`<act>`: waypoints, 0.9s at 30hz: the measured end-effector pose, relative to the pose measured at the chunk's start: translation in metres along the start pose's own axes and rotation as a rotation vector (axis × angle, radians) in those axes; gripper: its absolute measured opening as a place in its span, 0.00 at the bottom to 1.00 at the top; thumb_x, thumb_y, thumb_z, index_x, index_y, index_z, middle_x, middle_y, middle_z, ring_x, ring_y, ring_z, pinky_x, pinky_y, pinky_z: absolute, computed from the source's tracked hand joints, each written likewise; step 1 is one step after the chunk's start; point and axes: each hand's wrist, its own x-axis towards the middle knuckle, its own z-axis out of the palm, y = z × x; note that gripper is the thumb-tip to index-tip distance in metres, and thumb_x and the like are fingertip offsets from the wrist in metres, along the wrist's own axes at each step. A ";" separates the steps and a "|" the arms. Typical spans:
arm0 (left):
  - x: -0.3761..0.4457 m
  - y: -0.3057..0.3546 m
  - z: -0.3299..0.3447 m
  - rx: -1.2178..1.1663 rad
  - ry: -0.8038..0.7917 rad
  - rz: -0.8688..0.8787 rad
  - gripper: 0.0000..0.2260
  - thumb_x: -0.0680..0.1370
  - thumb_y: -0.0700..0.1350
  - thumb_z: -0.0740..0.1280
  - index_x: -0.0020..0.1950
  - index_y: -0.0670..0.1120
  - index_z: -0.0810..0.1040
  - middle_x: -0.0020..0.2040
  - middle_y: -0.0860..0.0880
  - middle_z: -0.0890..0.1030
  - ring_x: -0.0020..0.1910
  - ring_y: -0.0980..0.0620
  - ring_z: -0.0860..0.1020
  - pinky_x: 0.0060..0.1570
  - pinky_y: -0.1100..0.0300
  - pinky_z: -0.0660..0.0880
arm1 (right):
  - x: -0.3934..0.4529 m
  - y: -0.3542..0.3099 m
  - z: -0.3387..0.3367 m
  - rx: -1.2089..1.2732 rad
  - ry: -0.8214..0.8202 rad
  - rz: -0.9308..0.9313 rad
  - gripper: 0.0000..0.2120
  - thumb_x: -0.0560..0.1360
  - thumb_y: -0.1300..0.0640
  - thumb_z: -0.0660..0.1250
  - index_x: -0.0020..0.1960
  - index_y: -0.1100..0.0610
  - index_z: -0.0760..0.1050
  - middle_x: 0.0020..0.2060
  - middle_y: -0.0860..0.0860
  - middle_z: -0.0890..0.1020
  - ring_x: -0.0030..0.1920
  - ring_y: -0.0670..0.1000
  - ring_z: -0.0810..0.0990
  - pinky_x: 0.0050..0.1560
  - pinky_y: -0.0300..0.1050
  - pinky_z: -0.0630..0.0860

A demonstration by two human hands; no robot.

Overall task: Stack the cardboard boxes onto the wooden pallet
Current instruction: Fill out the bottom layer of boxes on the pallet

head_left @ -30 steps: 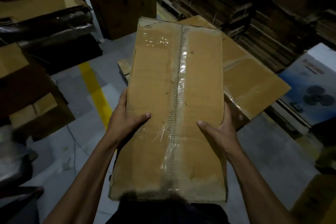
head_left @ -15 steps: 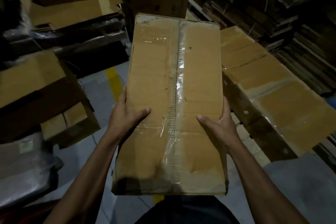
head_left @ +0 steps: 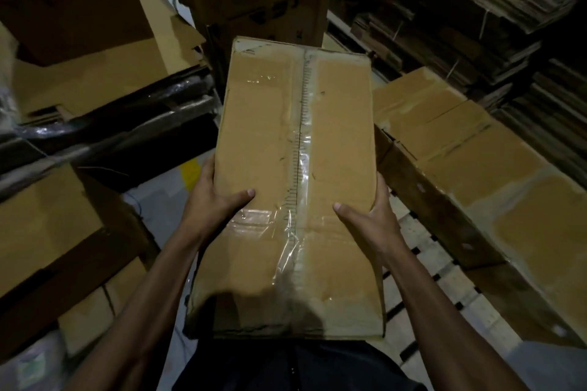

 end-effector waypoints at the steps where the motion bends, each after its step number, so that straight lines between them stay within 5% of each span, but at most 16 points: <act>1: 0.020 0.001 -0.005 0.008 -0.018 0.001 0.43 0.62 0.56 0.80 0.73 0.61 0.64 0.65 0.56 0.75 0.63 0.51 0.77 0.61 0.42 0.76 | 0.011 -0.008 0.007 0.006 0.008 0.018 0.52 0.62 0.35 0.77 0.76 0.33 0.50 0.61 0.44 0.74 0.61 0.53 0.75 0.64 0.62 0.74; 12: 0.241 -0.001 -0.054 0.079 -0.328 0.052 0.36 0.67 0.48 0.79 0.68 0.63 0.64 0.58 0.64 0.75 0.56 0.63 0.76 0.62 0.46 0.76 | 0.110 -0.078 0.110 0.139 0.235 0.187 0.53 0.60 0.33 0.77 0.76 0.32 0.51 0.65 0.45 0.73 0.62 0.53 0.75 0.63 0.62 0.75; 17: 0.316 0.009 -0.059 0.131 -0.511 0.061 0.33 0.63 0.58 0.78 0.62 0.72 0.65 0.62 0.57 0.77 0.60 0.51 0.78 0.59 0.42 0.77 | 0.131 -0.099 0.138 0.208 0.363 0.256 0.49 0.67 0.42 0.79 0.78 0.35 0.52 0.59 0.38 0.74 0.61 0.51 0.75 0.63 0.55 0.75; 20: 0.350 0.014 -0.048 0.178 -0.592 0.062 0.34 0.63 0.59 0.77 0.64 0.65 0.65 0.59 0.59 0.77 0.58 0.53 0.78 0.59 0.42 0.77 | 0.143 -0.104 0.147 0.236 0.446 0.315 0.46 0.70 0.48 0.78 0.78 0.37 0.53 0.53 0.34 0.72 0.58 0.50 0.75 0.57 0.49 0.73; 27: 0.411 0.008 -0.003 0.278 -0.747 -0.001 0.35 0.63 0.61 0.78 0.67 0.62 0.66 0.59 0.57 0.79 0.58 0.51 0.80 0.59 0.42 0.77 | 0.176 -0.090 0.153 0.329 0.516 0.430 0.47 0.65 0.41 0.79 0.75 0.32 0.54 0.55 0.36 0.76 0.58 0.50 0.78 0.61 0.61 0.77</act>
